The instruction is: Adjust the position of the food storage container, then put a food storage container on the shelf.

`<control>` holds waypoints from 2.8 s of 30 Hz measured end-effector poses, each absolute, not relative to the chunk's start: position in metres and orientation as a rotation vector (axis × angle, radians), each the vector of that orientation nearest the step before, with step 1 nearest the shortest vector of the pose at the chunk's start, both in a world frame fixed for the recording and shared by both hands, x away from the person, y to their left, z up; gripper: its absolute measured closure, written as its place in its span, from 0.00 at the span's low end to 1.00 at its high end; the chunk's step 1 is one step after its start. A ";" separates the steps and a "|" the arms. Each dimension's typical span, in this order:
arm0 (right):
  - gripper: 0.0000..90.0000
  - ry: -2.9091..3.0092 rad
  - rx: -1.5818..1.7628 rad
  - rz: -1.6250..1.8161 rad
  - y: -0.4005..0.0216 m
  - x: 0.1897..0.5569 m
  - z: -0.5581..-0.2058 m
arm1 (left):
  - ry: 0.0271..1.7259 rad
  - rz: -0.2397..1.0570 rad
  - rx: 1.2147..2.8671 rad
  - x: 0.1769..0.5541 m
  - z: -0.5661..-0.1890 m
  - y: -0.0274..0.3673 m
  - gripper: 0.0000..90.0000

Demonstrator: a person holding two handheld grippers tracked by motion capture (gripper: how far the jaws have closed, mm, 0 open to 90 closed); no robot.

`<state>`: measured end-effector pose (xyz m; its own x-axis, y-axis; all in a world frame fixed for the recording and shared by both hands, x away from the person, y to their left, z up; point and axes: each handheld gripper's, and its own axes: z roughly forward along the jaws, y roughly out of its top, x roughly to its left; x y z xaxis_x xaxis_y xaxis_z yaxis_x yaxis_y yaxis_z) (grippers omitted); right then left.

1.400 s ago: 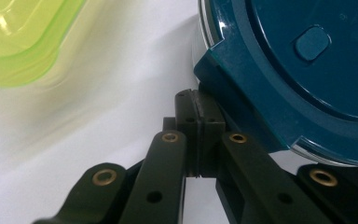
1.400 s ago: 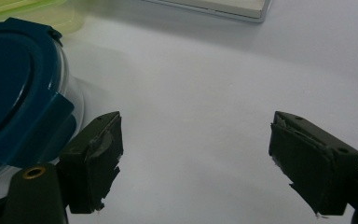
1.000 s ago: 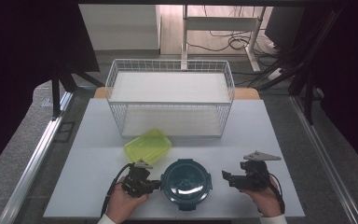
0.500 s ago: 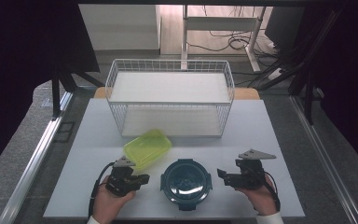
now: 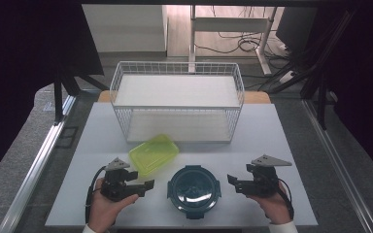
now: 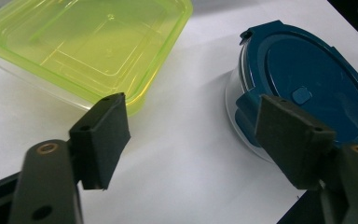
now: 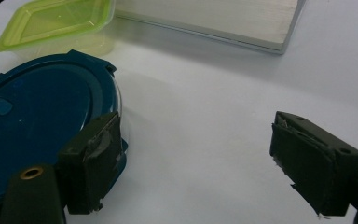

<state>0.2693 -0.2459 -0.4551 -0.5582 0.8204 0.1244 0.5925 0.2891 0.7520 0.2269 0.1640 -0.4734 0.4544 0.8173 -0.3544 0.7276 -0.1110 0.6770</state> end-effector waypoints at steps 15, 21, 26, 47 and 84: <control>0.18 2.300 1.426 1.264 -0.240 0.256 -0.453 | 1.304 -0.017 1.787 0.227 -0.476 0.153 0.14; 0.18 2.357 1.450 1.294 -0.231 0.253 -0.455 | 1.284 -0.069 1.811 0.228 -0.482 0.140 0.15; 0.15 2.400 1.494 1.315 -0.226 0.252 -0.463 | 1.295 -0.123 1.799 0.230 -0.490 0.132 0.16; 0.12 2.514 1.651 1.380 -0.210 0.258 -0.493 | 1.301 -0.320 1.780 0.245 -0.514 0.109 0.14; 0.35 2.439 1.937 1.490 -0.210 0.260 -0.501 | 1.343 -0.464 1.622 0.238 -0.517 0.106 0.41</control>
<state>0.2603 -0.2103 -0.5008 -0.3375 0.6412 0.6892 0.9058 0.0220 0.4231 0.2383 0.1055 -0.5166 0.3259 0.5480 -0.7704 0.9067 0.0497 0.4189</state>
